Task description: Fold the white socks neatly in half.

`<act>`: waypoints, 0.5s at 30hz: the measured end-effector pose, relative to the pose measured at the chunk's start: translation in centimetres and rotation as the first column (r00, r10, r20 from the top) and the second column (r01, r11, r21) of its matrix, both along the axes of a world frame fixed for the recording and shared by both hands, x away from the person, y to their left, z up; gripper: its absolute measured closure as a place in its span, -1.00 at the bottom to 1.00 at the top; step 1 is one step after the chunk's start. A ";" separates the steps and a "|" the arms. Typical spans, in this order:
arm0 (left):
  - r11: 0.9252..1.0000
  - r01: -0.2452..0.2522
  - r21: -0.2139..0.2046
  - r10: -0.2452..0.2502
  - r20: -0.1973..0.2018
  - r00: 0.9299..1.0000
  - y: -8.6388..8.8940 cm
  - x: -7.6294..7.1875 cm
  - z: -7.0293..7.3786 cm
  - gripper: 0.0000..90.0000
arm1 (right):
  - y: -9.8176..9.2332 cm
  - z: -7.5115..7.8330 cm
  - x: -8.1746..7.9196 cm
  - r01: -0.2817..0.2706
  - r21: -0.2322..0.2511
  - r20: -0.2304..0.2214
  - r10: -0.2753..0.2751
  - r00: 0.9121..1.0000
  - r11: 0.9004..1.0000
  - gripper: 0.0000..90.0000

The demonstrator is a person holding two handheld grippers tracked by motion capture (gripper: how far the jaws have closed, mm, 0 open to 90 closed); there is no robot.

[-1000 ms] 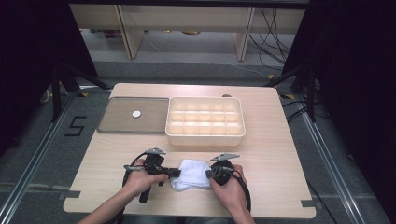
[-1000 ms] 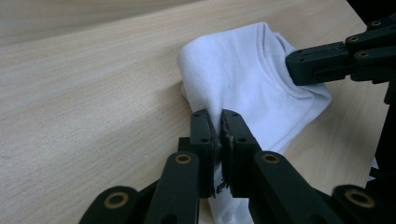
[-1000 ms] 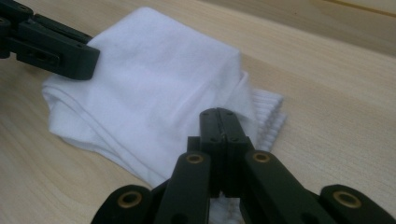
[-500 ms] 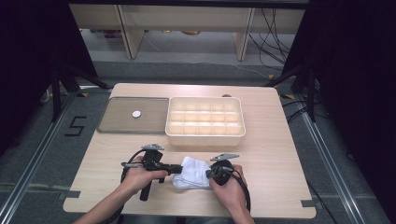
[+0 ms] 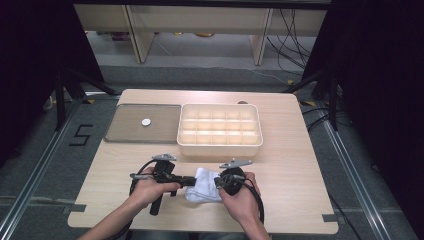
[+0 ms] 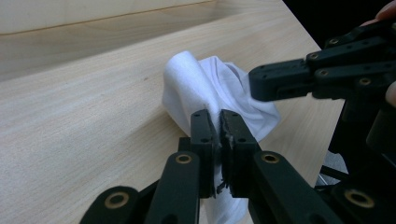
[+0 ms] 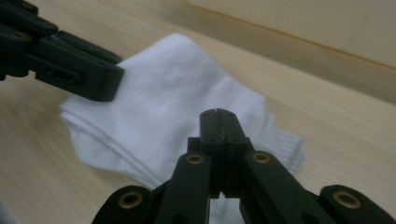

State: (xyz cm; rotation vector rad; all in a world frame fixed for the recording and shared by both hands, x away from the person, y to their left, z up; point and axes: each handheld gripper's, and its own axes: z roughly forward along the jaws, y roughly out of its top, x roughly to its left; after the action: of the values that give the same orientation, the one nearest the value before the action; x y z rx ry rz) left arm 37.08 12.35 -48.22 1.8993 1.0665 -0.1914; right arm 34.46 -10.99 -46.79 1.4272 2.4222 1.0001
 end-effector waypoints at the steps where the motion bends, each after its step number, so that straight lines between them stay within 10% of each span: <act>1: 1.000 -0.001 -0.001 0.001 -0.001 1.000 0.0 0.0 0.0 0.86 | 0.3 -0.2 0.0 0.000 -0.008 -0.030 0.000 1.000 1.000 1.00; 15: 0.998 -0.004 -0.056 0.003 -0.008 1.000 -0.1 0.4 0.5 0.88 | 2.3 -2.2 0.0 -0.026 -0.036 -0.063 0.023 0.998 0.999 1.00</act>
State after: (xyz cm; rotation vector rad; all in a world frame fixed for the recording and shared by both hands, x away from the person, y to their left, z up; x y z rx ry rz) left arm 37.46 12.25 -47.67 1.8479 1.0594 -0.2251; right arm 34.50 -8.71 -49.01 1.4408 2.4940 0.9243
